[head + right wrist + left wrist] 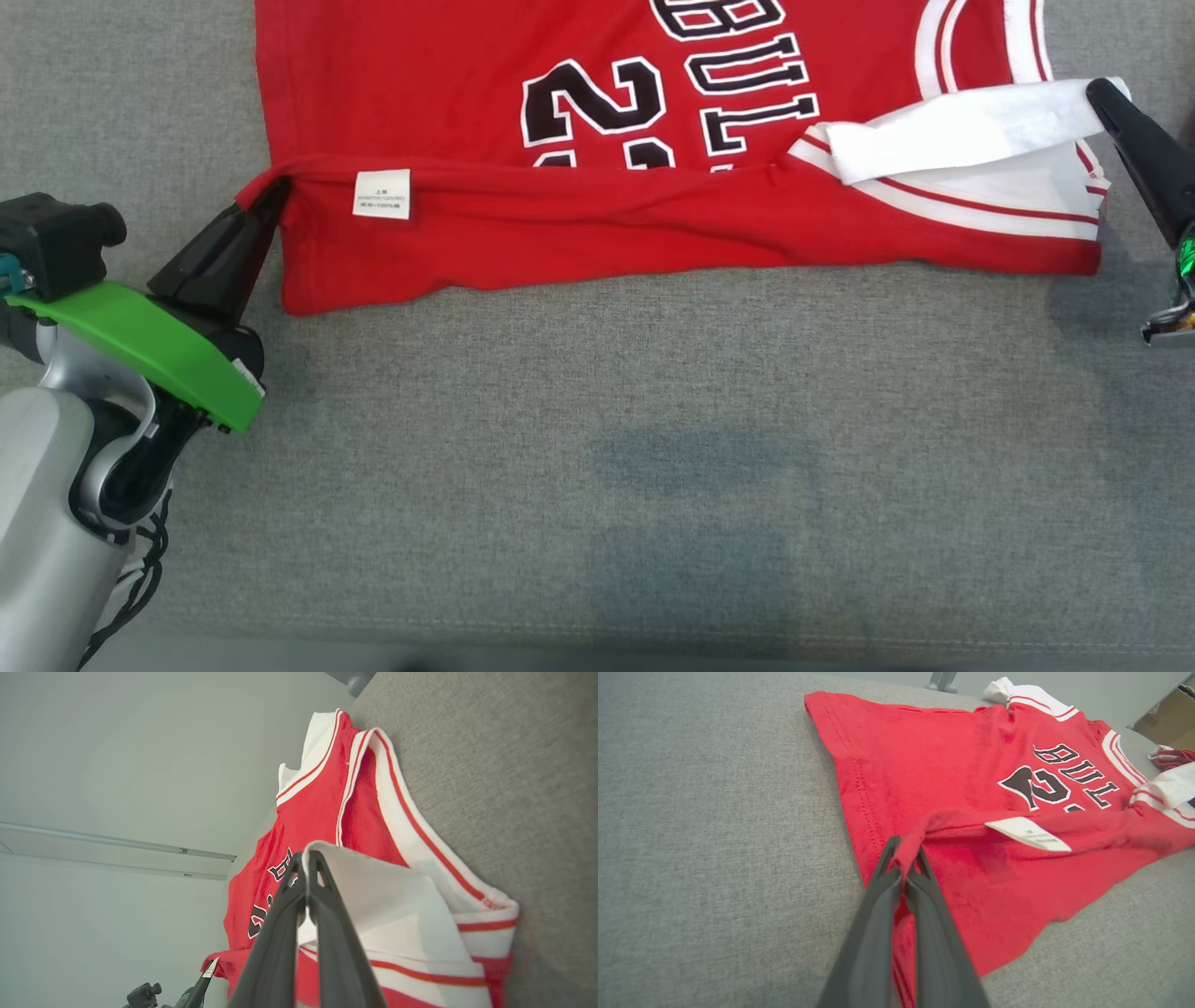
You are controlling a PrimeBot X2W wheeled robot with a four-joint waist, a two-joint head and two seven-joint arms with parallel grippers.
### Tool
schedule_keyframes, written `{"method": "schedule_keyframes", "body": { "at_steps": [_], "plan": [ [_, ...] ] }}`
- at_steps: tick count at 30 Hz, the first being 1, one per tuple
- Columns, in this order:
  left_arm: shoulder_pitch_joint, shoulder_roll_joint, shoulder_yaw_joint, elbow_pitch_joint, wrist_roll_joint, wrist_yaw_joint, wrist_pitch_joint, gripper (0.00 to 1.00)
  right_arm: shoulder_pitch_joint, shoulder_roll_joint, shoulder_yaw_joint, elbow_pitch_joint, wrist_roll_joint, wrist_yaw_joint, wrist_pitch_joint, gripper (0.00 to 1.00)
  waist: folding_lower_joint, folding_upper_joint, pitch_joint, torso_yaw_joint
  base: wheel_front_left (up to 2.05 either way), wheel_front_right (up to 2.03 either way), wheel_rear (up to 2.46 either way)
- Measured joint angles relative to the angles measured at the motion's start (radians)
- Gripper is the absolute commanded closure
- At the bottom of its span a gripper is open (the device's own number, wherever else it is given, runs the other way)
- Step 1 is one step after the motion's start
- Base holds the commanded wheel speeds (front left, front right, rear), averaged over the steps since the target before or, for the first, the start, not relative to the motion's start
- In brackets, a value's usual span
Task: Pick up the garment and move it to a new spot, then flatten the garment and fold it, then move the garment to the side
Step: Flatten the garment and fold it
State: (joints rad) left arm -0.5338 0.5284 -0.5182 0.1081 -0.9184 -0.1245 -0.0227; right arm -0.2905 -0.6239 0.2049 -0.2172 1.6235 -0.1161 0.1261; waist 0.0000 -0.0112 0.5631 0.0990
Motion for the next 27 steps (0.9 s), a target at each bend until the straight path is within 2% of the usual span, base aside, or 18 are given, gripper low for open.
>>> {"method": "schedule_keyframes", "body": {
  "at_steps": [2,3,4,5,6,7,16,19,23,27],
  "plan": [
    [-0.008,-0.008,-0.002,0.020,0.000,0.000,0.005,1.00,-0.024,0.001,0.011,0.020,-0.014,0.000,0.007,1.00,0.0000,0.0000,0.006,0.004,0.00,0.00,0.00],
    [-0.009,-0.008,-0.005,0.030,0.000,0.000,0.013,0.98,-0.035,0.001,0.015,0.029,-0.025,-0.001,0.007,0.74,0.0000,0.0000,0.008,0.006,0.00,0.00,0.00],
    [-0.009,-0.009,-0.006,0.042,-0.001,0.000,0.015,0.74,-0.046,0.000,0.018,0.037,-0.036,-0.002,0.007,0.44,0.0000,0.0000,0.009,0.006,0.00,0.00,0.00],
    [-0.009,-0.011,-0.007,0.053,-0.003,0.000,0.023,0.51,-0.058,0.001,0.019,0.046,-0.046,-0.004,0.007,0.00,0.0000,0.0000,0.010,0.006,0.00,0.00,0.00],
    [-0.009,-0.012,-0.009,0.061,-0.004,0.000,0.023,0.11,-0.070,0.001,0.021,0.055,-0.054,-0.008,0.007,0.00,0.0000,0.0000,0.010,0.005,0.00,0.00,0.00],
    [-0.010,-0.014,-0.010,0.071,-0.002,0.000,0.021,0.00,-0.082,0.000,0.025,0.062,-0.066,-0.007,0.006,0.00,0.0000,0.0000,0.009,0.005,0.00,0.00,0.00],
    [-0.022,-0.042,0.000,0.106,-0.012,0.000,-0.015,0.00,-0.120,0.003,0.040,0.103,-0.157,-0.007,-0.036,0.00,0.0000,0.0000,-0.031,-0.005,0.00,0.00,0.00],
    [-0.005,-0.050,0.007,0.106,-0.065,0.000,-0.013,0.00,-0.113,-0.027,0.059,0.089,-0.229,-0.004,-0.052,0.00,0.0000,0.0000,-0.050,-0.007,0.00,0.00,0.00],
    [0.081,-0.069,0.005,0.119,-0.114,0.001,-0.004,0.00,-0.057,-0.102,0.093,0.078,-0.334,0.001,-0.064,0.00,0.0000,0.0000,-0.075,-0.010,0.00,0.00,0.00],
    [0.135,-0.077,0.025,0.143,-0.156,0.008,-0.003,0.00,0.019,-0.118,0.133,0.080,-0.376,0.000,-0.068,0.00,0.0000,0.0000,-0.096,-0.012,0.00,0.00,0.00]
  ]
}}
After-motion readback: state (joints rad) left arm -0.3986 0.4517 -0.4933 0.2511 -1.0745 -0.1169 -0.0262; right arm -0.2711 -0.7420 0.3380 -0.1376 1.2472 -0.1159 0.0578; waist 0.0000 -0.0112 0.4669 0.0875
